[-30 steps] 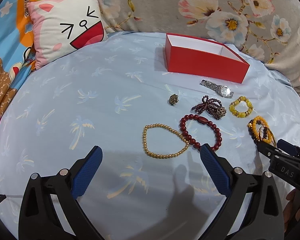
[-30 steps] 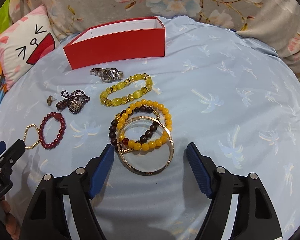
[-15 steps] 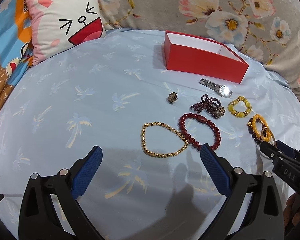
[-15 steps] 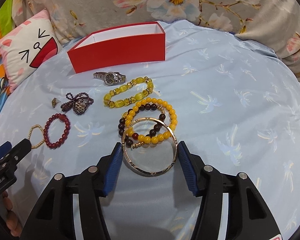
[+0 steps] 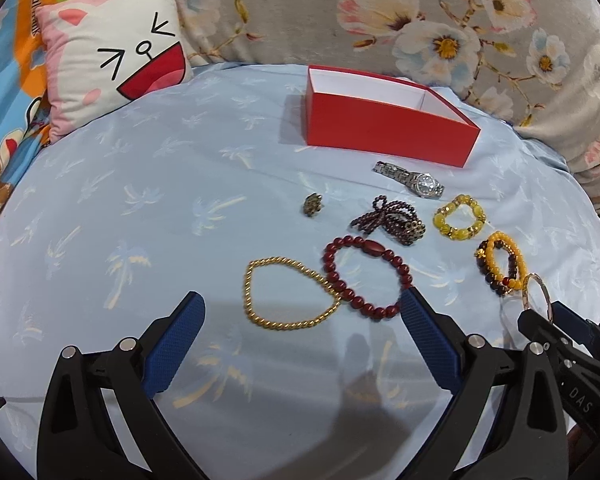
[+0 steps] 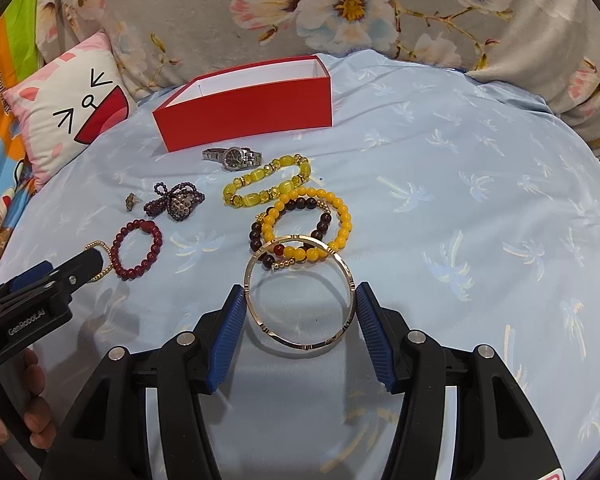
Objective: Organize jewelry
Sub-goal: 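Lift the gold bangle with the right gripper while the left gripper grasps the dark beaded bow bracelet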
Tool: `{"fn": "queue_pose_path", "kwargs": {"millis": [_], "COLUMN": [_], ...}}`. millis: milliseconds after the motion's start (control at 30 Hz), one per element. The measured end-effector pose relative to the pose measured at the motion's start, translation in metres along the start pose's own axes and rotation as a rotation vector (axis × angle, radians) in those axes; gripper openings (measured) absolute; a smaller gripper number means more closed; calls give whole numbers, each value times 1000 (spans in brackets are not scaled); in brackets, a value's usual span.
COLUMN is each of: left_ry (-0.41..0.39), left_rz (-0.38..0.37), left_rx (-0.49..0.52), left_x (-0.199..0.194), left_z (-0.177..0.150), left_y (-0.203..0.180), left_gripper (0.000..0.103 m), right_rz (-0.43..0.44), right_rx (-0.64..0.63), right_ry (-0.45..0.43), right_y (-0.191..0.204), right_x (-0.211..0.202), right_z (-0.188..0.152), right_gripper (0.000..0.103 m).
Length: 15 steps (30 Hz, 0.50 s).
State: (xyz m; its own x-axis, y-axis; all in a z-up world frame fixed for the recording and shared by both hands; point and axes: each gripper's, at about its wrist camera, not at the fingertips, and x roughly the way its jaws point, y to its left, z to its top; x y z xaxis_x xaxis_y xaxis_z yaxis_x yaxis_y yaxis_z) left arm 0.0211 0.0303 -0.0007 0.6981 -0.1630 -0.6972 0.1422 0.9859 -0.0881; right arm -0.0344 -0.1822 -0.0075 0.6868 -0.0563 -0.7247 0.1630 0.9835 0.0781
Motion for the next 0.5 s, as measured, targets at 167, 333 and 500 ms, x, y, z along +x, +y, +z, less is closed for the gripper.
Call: {"fn": "queue_pose_path", "kwargs": {"millis": [167, 333, 500], "left_ry": [-7, 11, 56], "left_rz": [-17, -39, -74], "left_rx": [46, 76, 85], "left_x": [8, 27, 50], "left_z": [17, 36, 50], "left_y": [-17, -32, -38], "left_gripper": [92, 84, 66], "right_rz": [6, 6, 8], "right_rx": [11, 9, 12], "right_ry": [-5, -1, 6], "right_y": [-2, -3, -2], "right_x": [-2, -2, -1], "right_z": [-1, -1, 0], "right_gripper": [54, 54, 54]}}
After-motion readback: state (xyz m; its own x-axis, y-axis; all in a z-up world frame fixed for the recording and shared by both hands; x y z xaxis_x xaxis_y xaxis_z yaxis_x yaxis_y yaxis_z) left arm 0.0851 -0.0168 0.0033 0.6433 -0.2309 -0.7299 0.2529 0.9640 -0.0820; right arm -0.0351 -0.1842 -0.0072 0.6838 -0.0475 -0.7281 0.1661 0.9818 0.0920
